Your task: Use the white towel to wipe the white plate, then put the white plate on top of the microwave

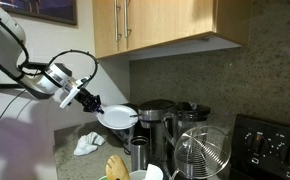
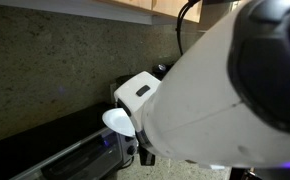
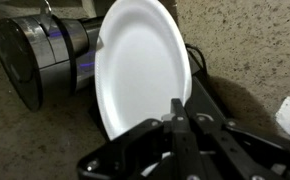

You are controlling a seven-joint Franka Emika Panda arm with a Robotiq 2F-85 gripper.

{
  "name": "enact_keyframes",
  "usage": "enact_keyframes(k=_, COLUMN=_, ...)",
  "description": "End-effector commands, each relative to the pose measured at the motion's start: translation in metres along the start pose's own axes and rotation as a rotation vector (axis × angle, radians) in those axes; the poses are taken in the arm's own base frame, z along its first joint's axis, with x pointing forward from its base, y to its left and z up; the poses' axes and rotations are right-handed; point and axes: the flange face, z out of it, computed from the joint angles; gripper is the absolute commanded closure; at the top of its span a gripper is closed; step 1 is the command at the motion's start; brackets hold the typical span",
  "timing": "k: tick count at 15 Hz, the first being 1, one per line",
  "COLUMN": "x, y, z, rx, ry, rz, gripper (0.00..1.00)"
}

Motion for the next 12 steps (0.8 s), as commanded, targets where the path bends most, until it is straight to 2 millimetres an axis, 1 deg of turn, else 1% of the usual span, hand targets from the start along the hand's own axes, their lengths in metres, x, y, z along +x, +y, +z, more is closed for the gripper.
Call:
enact_keyframes(k=1, x=0.009, y=0.0, z=0.005, rx=-0.037, ry=0.046, rz=-0.001, gripper=0.97)
enact_keyframes(k=7, x=0.019, y=-0.007, z=0.021, rx=-0.075, ry=0.08, rz=-0.024, gripper=0.98)
enact_keyframes(k=9, x=0.025, y=-0.01, z=0.03, rx=-0.077, ry=0.092, rz=-0.041, gripper=0.98)
enact_keyframes(k=12, x=0.033, y=-0.01, z=0.05, rx=-0.089, ry=0.112, rz=-0.059, gripper=0.98)
